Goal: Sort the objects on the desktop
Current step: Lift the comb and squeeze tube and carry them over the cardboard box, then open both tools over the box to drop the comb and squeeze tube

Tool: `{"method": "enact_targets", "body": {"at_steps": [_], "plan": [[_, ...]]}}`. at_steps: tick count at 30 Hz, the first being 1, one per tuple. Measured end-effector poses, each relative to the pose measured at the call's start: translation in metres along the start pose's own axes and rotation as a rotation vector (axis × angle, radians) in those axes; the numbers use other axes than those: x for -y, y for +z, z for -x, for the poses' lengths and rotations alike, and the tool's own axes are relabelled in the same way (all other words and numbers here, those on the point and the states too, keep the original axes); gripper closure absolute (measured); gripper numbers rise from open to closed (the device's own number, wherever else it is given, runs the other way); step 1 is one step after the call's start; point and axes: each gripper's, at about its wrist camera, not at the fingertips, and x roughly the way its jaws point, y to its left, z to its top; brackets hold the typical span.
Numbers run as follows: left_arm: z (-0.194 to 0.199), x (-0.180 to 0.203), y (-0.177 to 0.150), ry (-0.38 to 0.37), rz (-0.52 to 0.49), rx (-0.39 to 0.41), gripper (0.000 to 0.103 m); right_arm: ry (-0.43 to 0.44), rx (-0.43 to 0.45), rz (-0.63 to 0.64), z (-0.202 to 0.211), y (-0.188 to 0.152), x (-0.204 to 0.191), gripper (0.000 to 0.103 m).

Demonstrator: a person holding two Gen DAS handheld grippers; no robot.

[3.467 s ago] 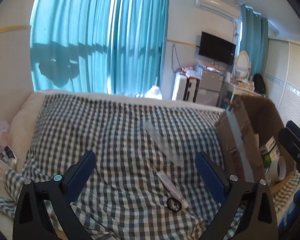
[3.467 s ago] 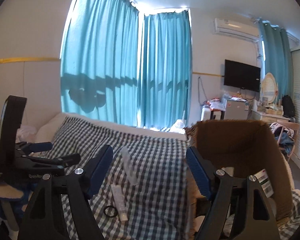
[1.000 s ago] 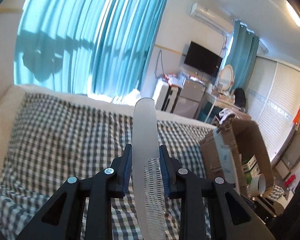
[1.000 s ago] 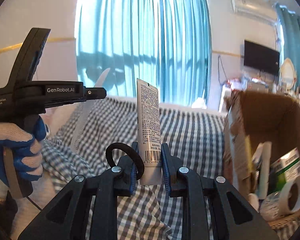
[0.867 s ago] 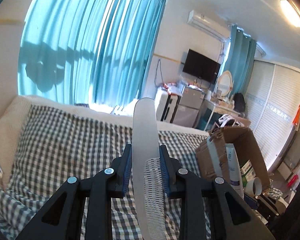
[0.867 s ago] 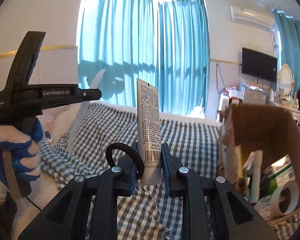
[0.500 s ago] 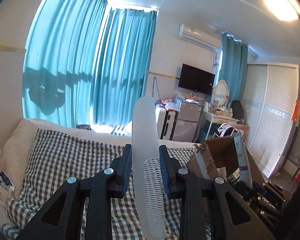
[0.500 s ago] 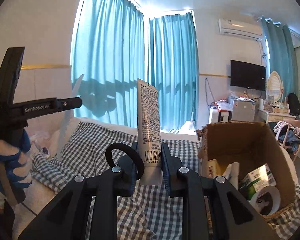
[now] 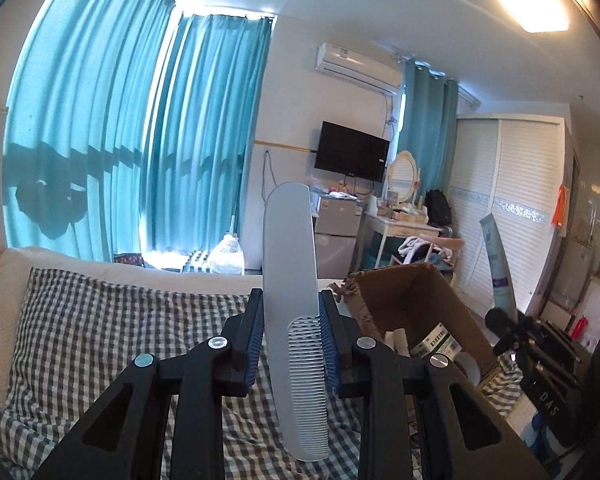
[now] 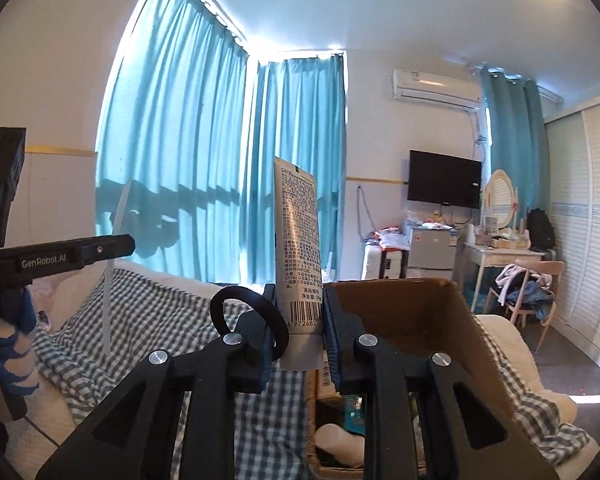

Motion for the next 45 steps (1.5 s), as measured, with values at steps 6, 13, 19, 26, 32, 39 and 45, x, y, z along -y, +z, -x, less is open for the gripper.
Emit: {"method": "enact_targets", "body": {"at_steps": [6,13,19,26,32,39,45], "plan": [[-0.023,0.023,0.009,-0.066,-0.023,-0.036,0.076,-0.020,-0.006,0.000,-0.004,0.000,0.020,0.082],[-0.051,0.066,0.012,-0.127,-0.084,-0.070,0.076,-0.066,-0.061,-0.015,-0.023,-0.015,0.040,0.082],[-0.080,0.097,0.012,-0.166,-0.108,-0.104,0.076,-0.128,-0.092,-0.036,-0.030,-0.025,0.065,0.082],[-0.120,0.134,0.008,-0.203,-0.129,-0.154,0.076,-0.183,-0.129,-0.069,-0.038,-0.034,0.097,0.082],[-0.157,0.154,-0.009,-0.225,-0.137,-0.209,0.076,-0.186,-0.169,-0.112,-0.052,-0.045,0.121,0.082],[-0.198,0.166,-0.028,-0.238,-0.145,-0.274,0.076,-0.178,-0.224,-0.157,-0.075,-0.057,0.132,0.082],[-0.232,0.169,-0.051,-0.224,-0.159,-0.332,0.076,-0.158,-0.290,-0.180,-0.098,-0.074,0.142,0.082]]}}
